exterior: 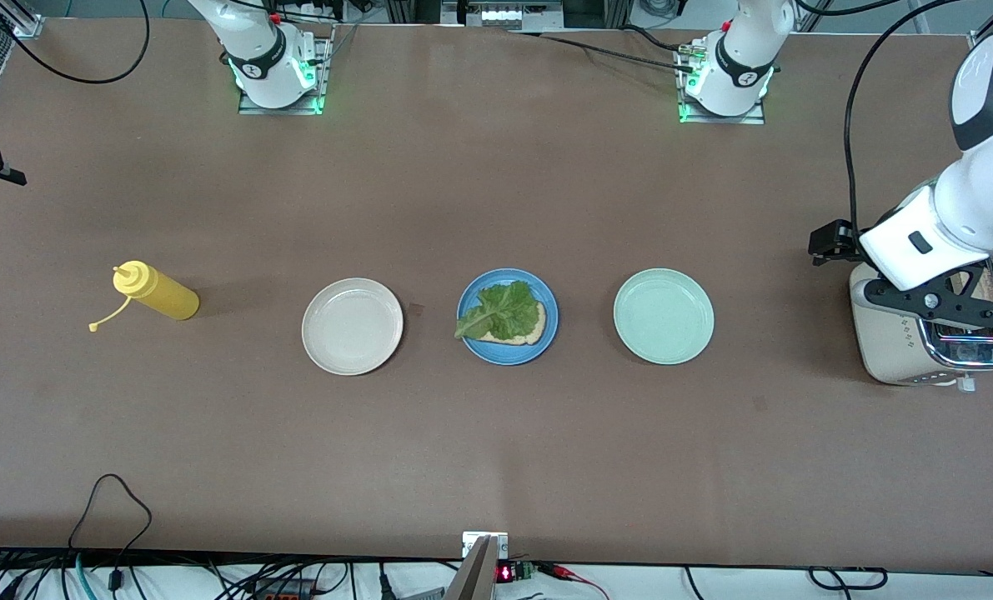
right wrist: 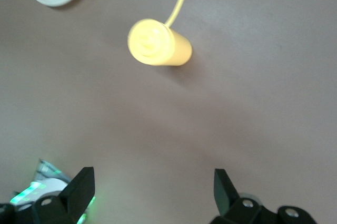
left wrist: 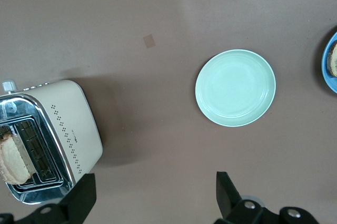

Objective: Make sandwich in blue plate with both arms
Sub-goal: 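Reach the right gripper to the yellow mustard bottle and grasp it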

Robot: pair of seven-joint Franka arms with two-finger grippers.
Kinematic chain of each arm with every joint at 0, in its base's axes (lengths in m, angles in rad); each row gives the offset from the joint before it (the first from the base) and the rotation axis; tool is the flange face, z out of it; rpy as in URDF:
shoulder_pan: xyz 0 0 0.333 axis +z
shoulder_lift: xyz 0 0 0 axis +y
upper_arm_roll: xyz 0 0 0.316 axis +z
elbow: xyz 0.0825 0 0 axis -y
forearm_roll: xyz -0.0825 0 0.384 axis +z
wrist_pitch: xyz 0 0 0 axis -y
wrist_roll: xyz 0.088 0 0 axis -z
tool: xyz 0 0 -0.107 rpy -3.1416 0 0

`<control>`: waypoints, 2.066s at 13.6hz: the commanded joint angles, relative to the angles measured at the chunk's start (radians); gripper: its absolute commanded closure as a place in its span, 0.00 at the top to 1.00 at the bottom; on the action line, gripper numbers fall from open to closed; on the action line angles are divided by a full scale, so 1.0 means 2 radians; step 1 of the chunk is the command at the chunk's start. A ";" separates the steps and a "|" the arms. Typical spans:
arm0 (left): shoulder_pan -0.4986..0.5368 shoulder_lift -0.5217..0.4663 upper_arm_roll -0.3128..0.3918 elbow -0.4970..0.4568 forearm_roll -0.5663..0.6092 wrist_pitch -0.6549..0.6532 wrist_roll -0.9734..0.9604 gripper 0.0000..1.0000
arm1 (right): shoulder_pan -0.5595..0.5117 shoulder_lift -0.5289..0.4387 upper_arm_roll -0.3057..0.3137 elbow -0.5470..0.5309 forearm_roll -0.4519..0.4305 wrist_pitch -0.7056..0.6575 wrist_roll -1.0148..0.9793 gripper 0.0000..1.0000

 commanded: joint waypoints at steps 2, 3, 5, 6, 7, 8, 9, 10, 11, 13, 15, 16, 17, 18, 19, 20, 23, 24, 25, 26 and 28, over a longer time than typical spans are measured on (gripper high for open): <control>0.001 -0.006 0.001 0.003 -0.007 -0.007 -0.003 1.00 | -0.027 0.041 0.005 -0.001 0.025 0.056 -0.122 1.00; 0.000 -0.006 0.001 0.003 -0.006 -0.007 -0.003 1.00 | -0.038 0.062 0.005 0.001 0.047 0.070 -0.158 1.00; 0.001 -0.006 0.001 0.003 -0.006 -0.007 -0.003 1.00 | -0.053 0.103 0.005 0.004 0.090 0.097 -0.232 1.00; 0.001 -0.006 0.001 0.003 -0.007 -0.007 -0.003 1.00 | -0.058 0.123 0.005 0.009 0.116 0.107 -0.268 1.00; 0.001 -0.006 0.001 0.003 -0.006 -0.007 -0.003 1.00 | -0.063 0.155 0.005 0.023 0.148 0.109 -0.306 1.00; 0.001 -0.006 0.000 0.003 -0.006 -0.007 -0.003 1.00 | -0.070 0.181 0.005 0.038 0.177 0.108 -0.340 1.00; 0.001 -0.006 0.000 0.003 -0.006 -0.007 -0.003 1.00 | -0.071 0.208 0.005 0.051 0.212 0.105 -0.374 1.00; 0.001 -0.006 0.001 0.003 -0.007 -0.007 -0.003 1.00 | -0.071 0.228 0.005 0.061 0.241 0.103 -0.396 1.00; 0.001 -0.006 0.001 0.003 -0.007 -0.007 -0.003 1.00 | -0.073 0.244 0.005 0.068 0.263 0.102 -0.417 1.00; 0.001 -0.006 0.000 0.003 -0.006 -0.007 -0.003 1.00 | -0.081 0.267 0.006 0.080 0.295 0.091 -0.451 1.00; 0.001 -0.006 0.000 0.003 -0.006 -0.007 -0.003 1.00 | -0.084 0.298 0.006 0.102 0.336 0.052 -0.496 1.00; 0.001 -0.006 0.000 0.003 -0.006 -0.007 -0.003 1.00 | -0.087 0.309 0.006 0.107 0.353 0.038 -0.516 1.00; 0.001 -0.006 0.000 0.003 -0.006 -0.007 -0.003 1.00 | -0.088 0.315 0.007 0.108 0.369 0.022 -0.539 1.00; 0.002 -0.006 0.000 0.003 -0.006 -0.007 -0.003 1.00 | -0.091 0.321 0.007 0.108 0.384 0.000 -0.568 1.00; 0.002 -0.006 0.000 0.003 -0.007 -0.007 -0.003 1.00 | -0.091 0.324 0.008 0.108 0.396 -0.011 -0.594 1.00; 0.002 -0.006 0.000 0.003 -0.007 -0.007 -0.003 1.00 | -0.091 0.329 0.008 0.108 0.406 -0.020 -0.621 1.00; 0.002 -0.006 0.000 0.003 -0.007 -0.007 -0.003 1.00 | -0.094 0.339 0.008 0.108 0.407 -0.047 -0.675 1.00; 0.002 -0.006 0.000 0.003 -0.007 -0.007 -0.003 1.00 | -0.094 0.340 0.009 0.107 0.407 -0.053 -0.690 1.00; 0.002 -0.006 0.001 0.003 -0.007 -0.007 -0.003 1.00 | -0.094 0.343 0.009 0.106 0.407 -0.061 -0.704 1.00; 0.002 -0.006 0.000 0.003 -0.007 -0.007 -0.003 1.00 | -0.094 0.345 0.009 0.106 0.407 -0.069 -0.714 1.00; 0.002 -0.006 0.001 0.003 -0.007 -0.007 -0.003 1.00 | -0.093 0.354 0.011 0.105 0.407 -0.080 -0.727 1.00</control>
